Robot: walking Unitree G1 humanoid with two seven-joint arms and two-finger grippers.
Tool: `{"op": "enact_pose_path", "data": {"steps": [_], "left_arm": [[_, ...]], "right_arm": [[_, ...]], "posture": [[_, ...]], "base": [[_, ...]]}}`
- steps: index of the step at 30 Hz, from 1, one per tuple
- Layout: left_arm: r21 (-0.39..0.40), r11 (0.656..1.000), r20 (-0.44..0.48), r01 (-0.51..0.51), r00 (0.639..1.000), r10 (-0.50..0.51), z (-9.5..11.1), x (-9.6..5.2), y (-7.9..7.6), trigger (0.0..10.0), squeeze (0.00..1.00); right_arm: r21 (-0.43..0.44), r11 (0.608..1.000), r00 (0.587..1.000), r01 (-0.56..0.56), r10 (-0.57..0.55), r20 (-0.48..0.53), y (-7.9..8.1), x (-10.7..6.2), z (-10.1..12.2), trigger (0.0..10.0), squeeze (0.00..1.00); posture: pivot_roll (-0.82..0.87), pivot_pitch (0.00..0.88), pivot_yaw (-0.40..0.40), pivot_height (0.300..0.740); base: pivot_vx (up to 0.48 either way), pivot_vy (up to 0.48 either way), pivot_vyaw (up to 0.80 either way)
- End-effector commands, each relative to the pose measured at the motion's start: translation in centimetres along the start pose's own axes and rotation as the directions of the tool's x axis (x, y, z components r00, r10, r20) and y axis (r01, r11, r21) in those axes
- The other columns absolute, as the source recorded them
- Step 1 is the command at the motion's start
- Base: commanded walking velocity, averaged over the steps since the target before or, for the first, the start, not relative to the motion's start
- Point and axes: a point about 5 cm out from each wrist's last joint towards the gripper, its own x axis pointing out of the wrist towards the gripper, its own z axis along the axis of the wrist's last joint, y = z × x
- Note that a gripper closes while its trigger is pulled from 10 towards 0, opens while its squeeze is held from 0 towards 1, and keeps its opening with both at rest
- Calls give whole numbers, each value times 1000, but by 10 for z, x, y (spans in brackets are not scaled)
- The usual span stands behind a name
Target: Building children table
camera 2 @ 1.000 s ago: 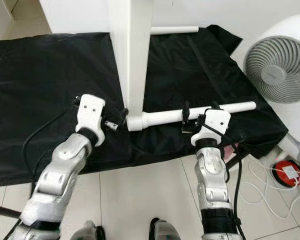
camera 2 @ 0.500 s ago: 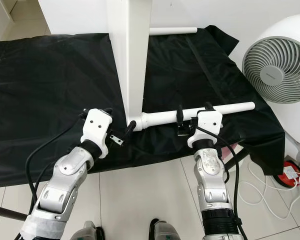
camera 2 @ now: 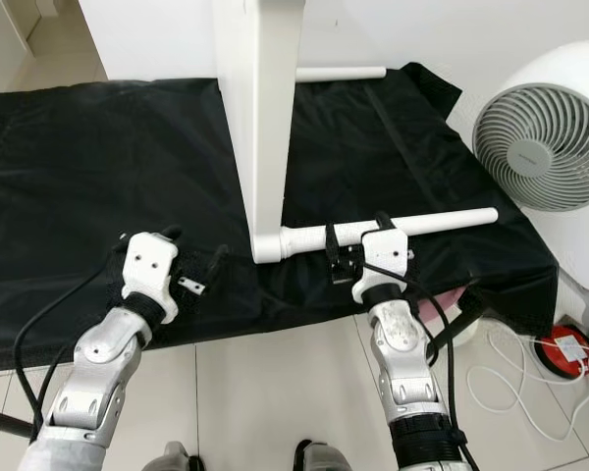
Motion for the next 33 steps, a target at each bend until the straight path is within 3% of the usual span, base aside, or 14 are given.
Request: {"op": "enact_pose_path", "data": {"steps": [1,10,33], "left_arm": [[-28,986,-18,-164,986,163,-11,-6,18,10000,0],[-11,977,-20,-211,977,211,-17,-4,36,10000,0],[9,981,-21,-195,981,195,-24,0,31,10000,0]], "right_arm": [[10,1000,1000,11,-10,-9,3,-1,-8,10000,0],[1,1000,1000,0,0,-5,9,8,-12,10000,0],[-17,1000,1000,13,-13,19,6,11,-14,10000,0]], "posture": [[-70,0,38,740],[-66,0,45,740],[-54,0,10,740]], "base": [[0,0,0],[0,0,0],[0,0,0]]}}
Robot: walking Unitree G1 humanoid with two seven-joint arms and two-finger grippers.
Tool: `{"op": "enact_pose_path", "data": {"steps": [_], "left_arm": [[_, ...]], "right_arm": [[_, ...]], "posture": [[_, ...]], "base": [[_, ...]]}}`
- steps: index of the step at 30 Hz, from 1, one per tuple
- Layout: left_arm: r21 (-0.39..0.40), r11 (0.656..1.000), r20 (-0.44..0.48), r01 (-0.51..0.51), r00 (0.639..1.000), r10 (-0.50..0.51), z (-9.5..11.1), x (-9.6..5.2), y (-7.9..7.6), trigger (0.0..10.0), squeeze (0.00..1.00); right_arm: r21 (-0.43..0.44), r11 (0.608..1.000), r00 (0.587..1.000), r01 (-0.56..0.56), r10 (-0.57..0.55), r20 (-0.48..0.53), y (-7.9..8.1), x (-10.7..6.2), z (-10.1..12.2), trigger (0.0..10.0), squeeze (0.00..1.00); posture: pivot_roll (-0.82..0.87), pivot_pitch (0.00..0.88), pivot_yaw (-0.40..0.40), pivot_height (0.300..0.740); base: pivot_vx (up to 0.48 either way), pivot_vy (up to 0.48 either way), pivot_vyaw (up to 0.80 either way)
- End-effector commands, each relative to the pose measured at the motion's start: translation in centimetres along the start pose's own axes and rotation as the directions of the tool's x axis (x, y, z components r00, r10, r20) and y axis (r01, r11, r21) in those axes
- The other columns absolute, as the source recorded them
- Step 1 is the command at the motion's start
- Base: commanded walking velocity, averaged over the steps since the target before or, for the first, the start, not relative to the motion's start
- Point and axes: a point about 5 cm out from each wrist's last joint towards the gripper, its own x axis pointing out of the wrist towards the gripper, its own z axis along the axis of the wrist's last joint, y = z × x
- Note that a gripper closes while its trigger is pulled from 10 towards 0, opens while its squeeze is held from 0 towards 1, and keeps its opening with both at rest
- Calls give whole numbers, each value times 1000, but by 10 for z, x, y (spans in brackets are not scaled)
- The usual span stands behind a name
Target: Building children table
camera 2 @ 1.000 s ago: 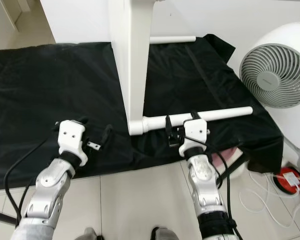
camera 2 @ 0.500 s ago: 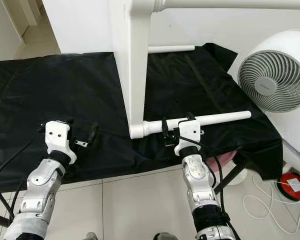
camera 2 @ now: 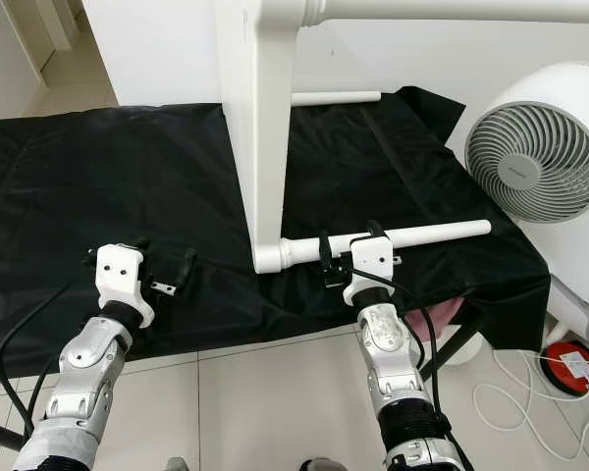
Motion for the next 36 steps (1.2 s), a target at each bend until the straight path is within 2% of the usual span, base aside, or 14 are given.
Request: {"op": "enact_pose_path", "data": {"steps": [1,11,36], "left_arm": [[0,993,8,-121,993,121,0,1,6,10000,0],[2,992,11,-124,992,124,0,1,7,10000,0],[-10,991,11,-131,991,131,0,3,5,10000,0]], "right_arm": [[-3,1000,1000,2,-2,10,-1,0,0,10000,0],[-10,1000,1000,11,-11,11,-5,-2,-1,10000,0],[-26,1000,1000,14,-14,-3,-10,-7,-5,10000,0]], "posture": [[-54,0,9,740],[-54,0,9,740],[-62,6,2,740]], "base": [[0,0,0],[0,0,0],[0,-284,0]]}}
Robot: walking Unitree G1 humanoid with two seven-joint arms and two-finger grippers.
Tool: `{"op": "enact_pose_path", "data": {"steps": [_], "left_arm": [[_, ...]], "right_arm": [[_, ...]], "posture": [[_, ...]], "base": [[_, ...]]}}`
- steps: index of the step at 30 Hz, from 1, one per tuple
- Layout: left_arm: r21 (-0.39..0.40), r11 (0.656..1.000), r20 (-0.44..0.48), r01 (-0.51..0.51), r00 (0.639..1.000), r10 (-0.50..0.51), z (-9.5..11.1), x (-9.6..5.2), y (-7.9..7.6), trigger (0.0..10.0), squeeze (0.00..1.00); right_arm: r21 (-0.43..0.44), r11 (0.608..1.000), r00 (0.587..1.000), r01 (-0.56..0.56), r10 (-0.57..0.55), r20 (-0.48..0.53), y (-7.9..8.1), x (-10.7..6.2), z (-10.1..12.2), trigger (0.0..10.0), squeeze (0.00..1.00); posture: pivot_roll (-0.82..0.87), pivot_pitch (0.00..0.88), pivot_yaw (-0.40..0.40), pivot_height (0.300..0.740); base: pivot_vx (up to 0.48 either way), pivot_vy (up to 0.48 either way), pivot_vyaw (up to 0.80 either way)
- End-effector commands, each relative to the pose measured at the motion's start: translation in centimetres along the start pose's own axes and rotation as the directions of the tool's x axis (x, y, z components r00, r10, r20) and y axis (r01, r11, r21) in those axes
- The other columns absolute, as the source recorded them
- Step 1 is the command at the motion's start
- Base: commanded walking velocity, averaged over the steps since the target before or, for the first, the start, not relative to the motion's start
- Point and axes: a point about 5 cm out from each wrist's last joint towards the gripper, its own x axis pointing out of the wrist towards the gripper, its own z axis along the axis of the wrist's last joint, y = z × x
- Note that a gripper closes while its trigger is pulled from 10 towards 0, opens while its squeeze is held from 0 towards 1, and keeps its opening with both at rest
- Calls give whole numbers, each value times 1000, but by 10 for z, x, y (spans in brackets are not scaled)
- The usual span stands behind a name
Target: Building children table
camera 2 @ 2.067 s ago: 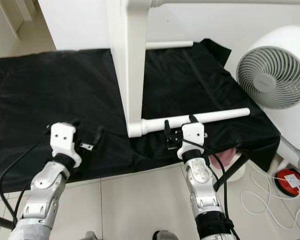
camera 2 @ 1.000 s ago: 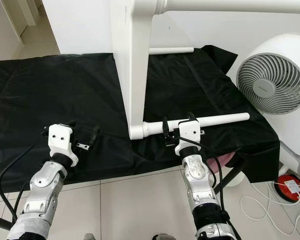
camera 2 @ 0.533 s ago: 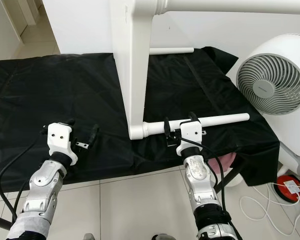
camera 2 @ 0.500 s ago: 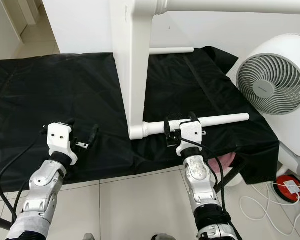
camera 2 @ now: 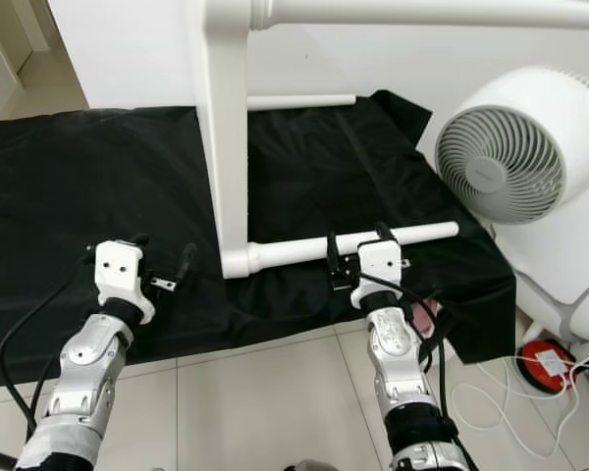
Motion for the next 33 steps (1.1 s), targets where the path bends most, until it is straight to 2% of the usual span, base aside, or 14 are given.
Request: {"op": "enact_pose_path", "data": {"steps": [1,11,21,32,33], "left_arm": [[-8,999,0,-45,999,45,-1,1,-1,10000,0],[-2,998,1,-57,998,57,0,1,3,10000,0],[-16,994,3,-105,994,106,5,-3,7,10000,0],[-6,998,-45,-65,997,64,0,-12,-3,10000,0],[-23,1000,-53,1,999,-2,0,-17,-11,10000,0]], "right_arm": [[-2,1000,1000,7,-7,-10,-3,-2,-3,10000,0],[7,1000,1000,-12,12,-6,-3,-2,-2,10000,0],[19,999,999,-48,48,-14,1,-2,-2,10000,0],[44,991,992,-123,124,-16,9,-3,-1,10000,0],[44,990,991,-132,133,-16,8,-3,-1,10000,0]], "posture": [[-62,6,2,740],[-59,5,2,740],[-48,17,1,740],[-37,34,-3,740],[-36,42,-7,740]], "base": [[0,-300,0],[0,-297,0],[0,0,0],[0,0,0],[0,0,0]]}}
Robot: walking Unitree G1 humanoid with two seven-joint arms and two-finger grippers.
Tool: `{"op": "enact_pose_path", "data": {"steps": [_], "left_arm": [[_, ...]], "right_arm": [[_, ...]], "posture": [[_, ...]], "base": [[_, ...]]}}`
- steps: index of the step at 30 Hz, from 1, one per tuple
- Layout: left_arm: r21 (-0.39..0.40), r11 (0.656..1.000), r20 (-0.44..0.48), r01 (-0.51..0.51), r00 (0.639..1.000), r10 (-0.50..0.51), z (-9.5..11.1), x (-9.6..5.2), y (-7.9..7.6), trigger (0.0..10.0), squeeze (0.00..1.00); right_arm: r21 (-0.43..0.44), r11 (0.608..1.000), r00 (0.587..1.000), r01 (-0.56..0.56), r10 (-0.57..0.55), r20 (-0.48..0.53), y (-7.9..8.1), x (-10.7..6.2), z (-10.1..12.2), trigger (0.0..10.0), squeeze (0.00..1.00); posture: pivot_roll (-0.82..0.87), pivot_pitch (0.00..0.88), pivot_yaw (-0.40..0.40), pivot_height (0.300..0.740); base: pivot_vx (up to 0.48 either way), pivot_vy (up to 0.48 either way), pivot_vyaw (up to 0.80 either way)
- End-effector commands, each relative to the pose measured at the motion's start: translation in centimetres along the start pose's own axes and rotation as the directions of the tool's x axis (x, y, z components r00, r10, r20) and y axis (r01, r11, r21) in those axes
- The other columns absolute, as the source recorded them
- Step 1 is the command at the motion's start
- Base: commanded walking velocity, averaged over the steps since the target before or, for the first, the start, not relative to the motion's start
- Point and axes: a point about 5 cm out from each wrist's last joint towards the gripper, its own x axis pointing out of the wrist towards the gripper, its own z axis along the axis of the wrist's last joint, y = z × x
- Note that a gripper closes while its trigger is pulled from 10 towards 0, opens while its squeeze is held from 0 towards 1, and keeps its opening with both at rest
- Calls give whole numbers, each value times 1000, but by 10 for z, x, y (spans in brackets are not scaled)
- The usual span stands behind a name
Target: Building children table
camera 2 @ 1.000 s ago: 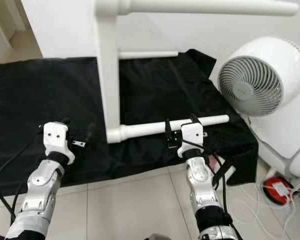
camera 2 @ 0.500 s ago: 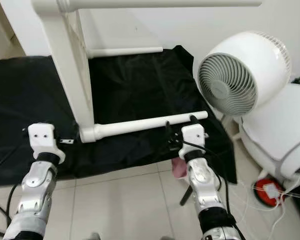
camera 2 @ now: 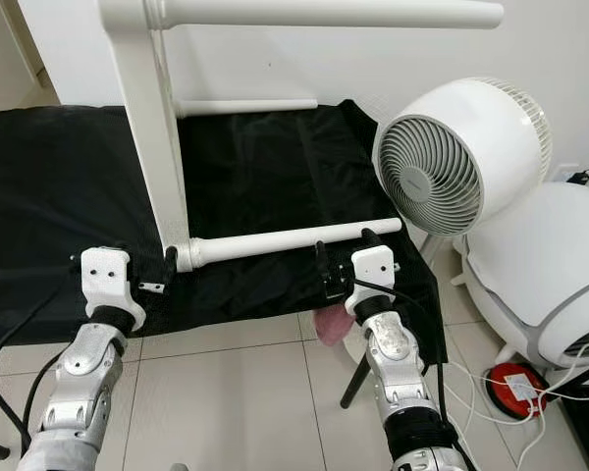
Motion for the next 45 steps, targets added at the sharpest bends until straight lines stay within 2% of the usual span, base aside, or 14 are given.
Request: {"op": "enact_pose_path", "data": {"steps": [1,3,4,5,8,9,15,18,28,36,39,41,44,45], "left_arm": [[-10,998,-14,57,998,-57,-1,-1,-6,10000,0],[-7,993,-13,118,993,-119,0,-5,-15,10000,0],[-7,993,-13,118,993,-119,0,-5,-15,10000,0],[-8,986,-15,166,986,-167,2,-7,-24,10000,0],[-6,982,-15,189,982,-189,3,-6,-30,10000,0],[-12,986,-27,165,986,-166,8,6,-41,10000,0],[-27,993,-47,115,992,-117,13,16,-44,10000,0],[-34,999,-63,15,998,-17,21,29,-44,10000,0],[-1,999,-81,-43,996,43,31,37,-44,10000,0],[-14,995,-90,-95,992,93,36,43,-44,10000,0],[-38,989,-90,-142,986,138,44,54,-52,10000,0],[-38,989,-90,-142,986,138,44,54,-52,10000,0],[-33,982,-100,-185,979,181,51,70,-66,10000,0],[-33,982,-100,-185,979,181,51,70,-66,10000,0]], "right_arm": [[10,1000,1000,-9,9,-4,0,0,0,10000,0],[6,1000,1000,-9,9,-5,-2,-1,1,10000,0],[6,1000,1000,-9,9,-5,-2,-1,1,10000,0],[1,1000,1000,-6,6,-5,-5,-1,1,10000,0],[-2,1000,1000,-2,2,-5,-7,-1,1,10000,0],[-7,1000,1000,11,-11,-1,-10,-1,3,10000,0],[-6,1000,1000,22,-22,2,-12,-3,4,10000,0],[1,999,999,41,-41,0,-12,-6,4,10000,0],[10,998,998,64,-64,0,-11,-9,5,10000,0],[12,997,998,70,-70,2,-11,-8,7,10000,0],[17,997,997,73,-73,6,-10,-7,9,10000,0],[17,997,997,73,-73,6,-10,-7,9,10000,0],[25,996,996,83,-83,18,-9,-3,15,10000,0],[25,996,996,83,-83,18,-9,-3,15,10000,0]], "posture": [[-36,42,-7,740],[-36,46,-9,740],[-36,46,-9,740],[-37,48,-11,740],[-37,48,-11,740],[-54,53,-6,740],[-60,53,-1,740],[-77,58,11,740],[-91,56,22,740],[-98,66,20,740],[-102,83,14,740],[-102,83,14,740],[-113,112,12,740],[-113,112,12,740]], "base": [[0,0,0],[0,0,0],[0,0,0],[0,0,0],[0,0,0],[0,0,0],[0,0,0],[0,0,0],[0,0,0],[0,0,0],[0,0,0],[0,0,0],[0,0,0],[0,0,0]]}}
